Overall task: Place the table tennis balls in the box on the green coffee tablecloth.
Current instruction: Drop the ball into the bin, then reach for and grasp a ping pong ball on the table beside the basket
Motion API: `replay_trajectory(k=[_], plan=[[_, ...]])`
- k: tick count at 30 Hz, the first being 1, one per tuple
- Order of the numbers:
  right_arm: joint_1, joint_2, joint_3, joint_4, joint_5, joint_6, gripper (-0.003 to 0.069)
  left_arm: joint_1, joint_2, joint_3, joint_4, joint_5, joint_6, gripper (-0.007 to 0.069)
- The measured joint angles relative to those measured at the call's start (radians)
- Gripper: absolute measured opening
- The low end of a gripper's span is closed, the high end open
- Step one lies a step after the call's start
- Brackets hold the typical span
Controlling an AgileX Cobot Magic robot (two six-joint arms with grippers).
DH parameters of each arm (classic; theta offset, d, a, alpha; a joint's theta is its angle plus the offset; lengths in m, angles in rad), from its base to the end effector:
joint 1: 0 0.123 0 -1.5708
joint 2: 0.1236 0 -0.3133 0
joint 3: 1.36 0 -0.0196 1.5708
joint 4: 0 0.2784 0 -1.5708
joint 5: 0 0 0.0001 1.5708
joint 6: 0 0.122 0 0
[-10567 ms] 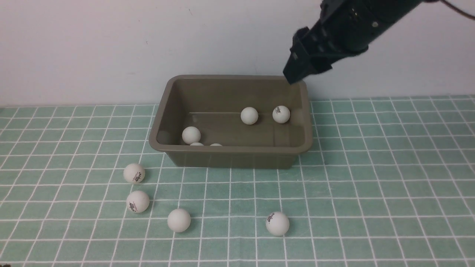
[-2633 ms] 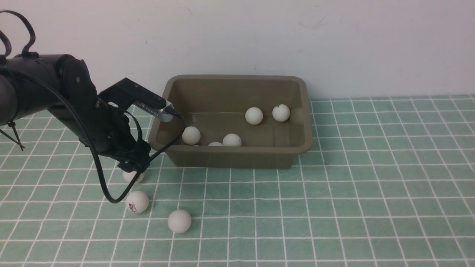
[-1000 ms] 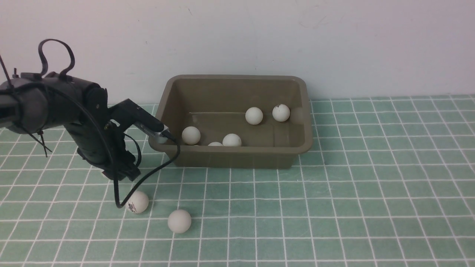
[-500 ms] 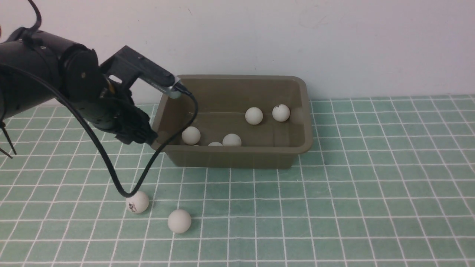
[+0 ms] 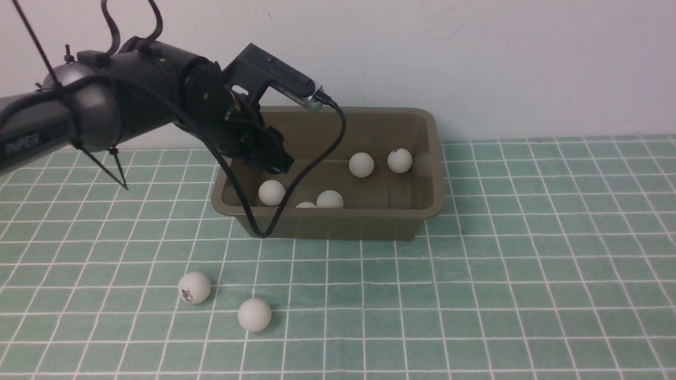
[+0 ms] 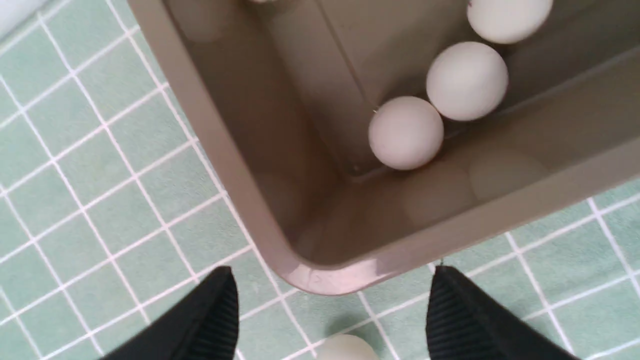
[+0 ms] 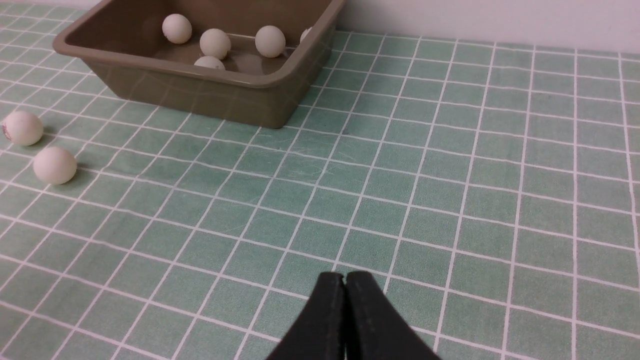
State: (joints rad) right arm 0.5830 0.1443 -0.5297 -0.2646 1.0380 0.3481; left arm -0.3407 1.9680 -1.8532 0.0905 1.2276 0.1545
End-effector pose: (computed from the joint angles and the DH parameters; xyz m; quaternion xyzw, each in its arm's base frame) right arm 0.0470 -0.0020 0.2879 -0.1057 0.8622 0.0966 0.4859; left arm 0.4488 -0.1481 0.2911 0.2499 0.9544 0.0297 0.1604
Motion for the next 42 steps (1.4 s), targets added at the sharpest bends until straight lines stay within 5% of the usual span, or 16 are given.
replay_trajectory(k=[11, 19, 42], plan=[[0.000, 0.000, 0.000, 0.000, 0.001, 0.000, -0.0016, 0.000, -0.179, 0.423, 0.035, -0.010, -0.049, 0.0450], [0.000, 0.000, 0.000, 0.003, 0.001, 0.000, -0.0016, 0.000, -0.286, 0.749, 0.072, -0.324, -0.053, 0.0450], [0.000, 0.000, 0.000, 0.027, -0.004, -0.001, -0.0016, 0.078, -0.174, 0.773, 0.105, -0.501, -0.070, 0.0450]])
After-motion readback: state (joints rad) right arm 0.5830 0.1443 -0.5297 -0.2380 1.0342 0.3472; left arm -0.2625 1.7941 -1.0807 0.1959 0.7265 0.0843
